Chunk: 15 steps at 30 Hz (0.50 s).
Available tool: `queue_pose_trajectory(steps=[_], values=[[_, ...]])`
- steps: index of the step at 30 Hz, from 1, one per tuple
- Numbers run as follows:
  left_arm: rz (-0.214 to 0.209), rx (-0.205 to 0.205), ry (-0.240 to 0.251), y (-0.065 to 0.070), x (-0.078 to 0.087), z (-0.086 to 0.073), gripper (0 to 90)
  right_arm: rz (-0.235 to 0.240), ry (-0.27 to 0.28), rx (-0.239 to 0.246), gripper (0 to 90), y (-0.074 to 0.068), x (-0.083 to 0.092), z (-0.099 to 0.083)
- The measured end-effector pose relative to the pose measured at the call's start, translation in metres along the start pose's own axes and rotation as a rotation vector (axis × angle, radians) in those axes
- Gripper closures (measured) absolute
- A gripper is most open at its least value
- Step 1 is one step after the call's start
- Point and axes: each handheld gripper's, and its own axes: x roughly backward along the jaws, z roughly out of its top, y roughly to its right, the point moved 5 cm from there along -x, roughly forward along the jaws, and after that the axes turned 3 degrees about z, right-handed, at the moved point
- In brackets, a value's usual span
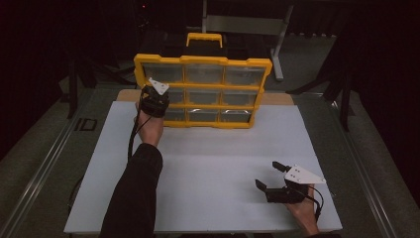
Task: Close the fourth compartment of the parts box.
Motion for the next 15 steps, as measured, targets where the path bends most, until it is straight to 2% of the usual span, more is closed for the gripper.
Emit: queue_pose_trajectory(steps=[8, 11, 12, 13, 15], values=[[-0.018, -0.032, -0.001, 0.001, 0.006, -0.001, 86.6, 0.000, -0.001, -0.002, 8.6, 0.000, 0.000, 0.000], [-0.038, -0.047, 0.000, 0.003, 0.010, -0.001, 85.0, -0.001, 0.000, -0.002, 8.6, 0.000, 0.000, 0.000], [-0.063, -0.060, 0.004, 0.004, 0.015, -0.001, 84.3, -0.001, -0.001, 0.000, 8.6, 0.000, 0.000, 0.000], [-0.063, -0.060, 0.004, 0.004, 0.015, -0.001, 83.9, -0.001, -0.001, 0.000, 8.6, 0.000, 0.000, 0.000], [-0.091, -0.079, 0.013, 0.006, 0.022, -0.002, 83.0, -0.001, -0.003, 0.003, 8.7, 0.000, 0.000, 0.000]])
